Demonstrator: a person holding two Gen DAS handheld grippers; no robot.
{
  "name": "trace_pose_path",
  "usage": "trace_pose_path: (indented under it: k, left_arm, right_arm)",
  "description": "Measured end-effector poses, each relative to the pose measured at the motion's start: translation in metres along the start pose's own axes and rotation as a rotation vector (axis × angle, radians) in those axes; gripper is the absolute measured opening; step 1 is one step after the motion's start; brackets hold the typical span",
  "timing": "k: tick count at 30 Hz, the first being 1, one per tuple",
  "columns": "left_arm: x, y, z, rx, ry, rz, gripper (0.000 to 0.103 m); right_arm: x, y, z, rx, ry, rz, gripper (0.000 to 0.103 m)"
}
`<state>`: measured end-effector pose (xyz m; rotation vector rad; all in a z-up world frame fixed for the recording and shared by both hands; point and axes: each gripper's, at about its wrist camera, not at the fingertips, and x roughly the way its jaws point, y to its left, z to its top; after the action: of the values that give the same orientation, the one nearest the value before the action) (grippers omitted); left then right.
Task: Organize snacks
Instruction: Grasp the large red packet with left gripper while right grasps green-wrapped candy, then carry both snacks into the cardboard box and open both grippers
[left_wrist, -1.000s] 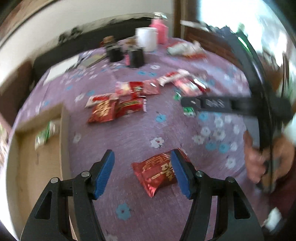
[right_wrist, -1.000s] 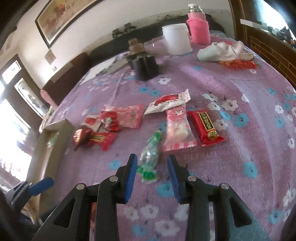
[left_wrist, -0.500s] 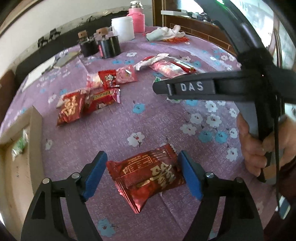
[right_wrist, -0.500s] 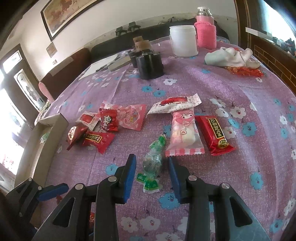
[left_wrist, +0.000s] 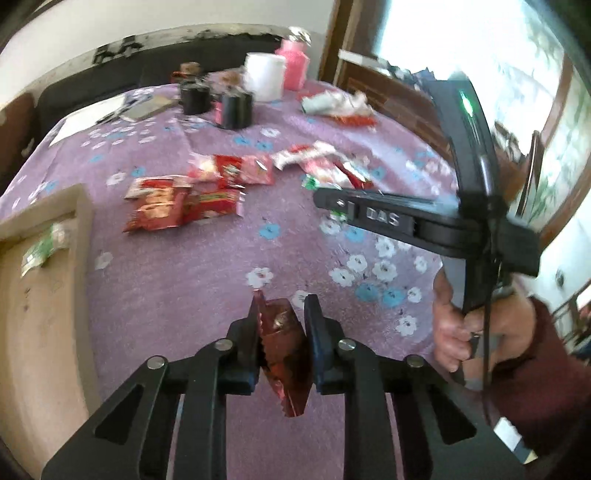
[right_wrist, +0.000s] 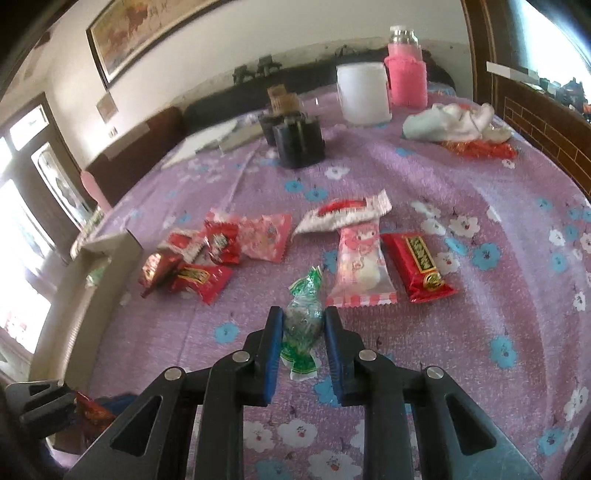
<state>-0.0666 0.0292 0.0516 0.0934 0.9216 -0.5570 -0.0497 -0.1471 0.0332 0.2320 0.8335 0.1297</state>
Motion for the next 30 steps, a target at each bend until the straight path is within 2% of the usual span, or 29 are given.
trace_pose_path:
  k: [2,9,14,17,23,30]
  left_arm:
    - [-0.014,0.016,-0.002,-0.054,-0.021,-0.014,0.017]
    - [-0.061,0.069,-0.009,-0.218,-0.112,-0.051,0.017]
    - [-0.094,0.121,-0.01,-0.31,-0.17,0.051,0.017]
    - [-0.101,0.159,-0.007,-0.373,-0.17,0.111,0.017]
    - [-0.078,0.228,0.006,-0.497,-0.124,0.174,0.017]
    - [-0.045,0.271,0.016,-0.555,-0.089,0.191,0.017]
  right_arm:
    - [-0.006,0.002,0.0,0.004,-0.021,0.027,0.023]
    - [-0.022,0.021,-0.001,-0.012,-0.042,0.035,0.023]
    - [-0.038,0.058,0.001,-0.074,-0.042,0.098,0.023]
    - [-0.043,0.091,0.007,-0.127,-0.034,0.155,0.023]
    - [-0.021,0.165,0.015,-0.211,0.044,0.265,0.023]
    - [0.034,0.242,0.01,-0.334,0.137,0.256,0.022]
